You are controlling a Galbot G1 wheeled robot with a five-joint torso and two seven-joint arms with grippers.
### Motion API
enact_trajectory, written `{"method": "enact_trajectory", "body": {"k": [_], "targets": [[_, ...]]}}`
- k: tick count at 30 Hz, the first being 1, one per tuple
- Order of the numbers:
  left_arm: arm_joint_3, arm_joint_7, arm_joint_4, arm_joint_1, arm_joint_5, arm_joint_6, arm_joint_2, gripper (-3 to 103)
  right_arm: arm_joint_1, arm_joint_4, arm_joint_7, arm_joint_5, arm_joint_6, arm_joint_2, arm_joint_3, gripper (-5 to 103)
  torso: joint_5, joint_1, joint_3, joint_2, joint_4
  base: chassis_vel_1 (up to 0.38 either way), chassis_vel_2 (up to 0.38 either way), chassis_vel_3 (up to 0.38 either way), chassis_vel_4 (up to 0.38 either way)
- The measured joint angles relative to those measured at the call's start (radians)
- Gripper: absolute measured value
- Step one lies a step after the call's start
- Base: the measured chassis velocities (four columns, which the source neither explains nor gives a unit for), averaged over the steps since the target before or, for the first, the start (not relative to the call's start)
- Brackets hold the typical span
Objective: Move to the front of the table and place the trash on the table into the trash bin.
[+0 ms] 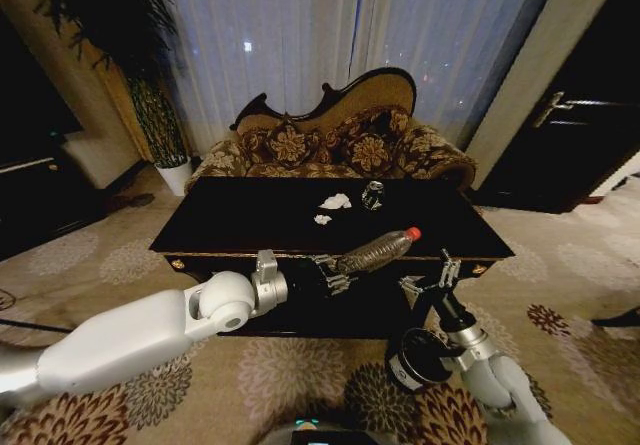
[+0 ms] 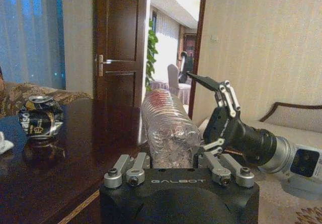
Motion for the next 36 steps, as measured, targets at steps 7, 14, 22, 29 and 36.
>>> {"method": "enact_trajectory", "body": {"k": [7,14,22,29,36], "targets": [[0.030,-0.010,-0.011,-0.032,-0.023,0.003,-0.016,36,-0.002,0.009,-0.005,-0.031,0.000,0.027,-0.029,100,0.0001,0.000,0.000,0.000,0.0000,0.000,0.000,0.000,0.000],[0.048,-0.016,-0.024,-0.032,-0.026,0.008,-0.022,36,-0.010,0.014,-0.006,-0.047,0.002,0.046,-0.047,100,0.0002,0.000,0.000,0.000,-0.0001,0.000,0.000,0.000,0.000],[0.055,-0.022,-0.031,-0.012,-0.017,0.010,-0.027,36,-0.017,0.030,-0.006,-0.053,0.002,0.047,-0.048,95,0.0001,0.000,0.000,0.000,0.0000,0.000,0.000,0.000,0.000],[0.066,-0.034,-0.044,-0.009,-0.021,0.014,-0.030,36,-0.022,0.030,-0.006,-0.065,0.006,0.058,-0.057,74,0.0002,0.000,0.000,0.000,0.0000,0.000,0.000,0.000,0.000],[0.046,-0.032,-0.050,0.006,-0.025,0.016,-0.018,36,-0.025,0.027,-0.004,-0.070,0.011,0.062,-0.061,51,0.0002,0.000,0.000,0.000,0.0000,0.000,0.000,0.000,0.000]]}}
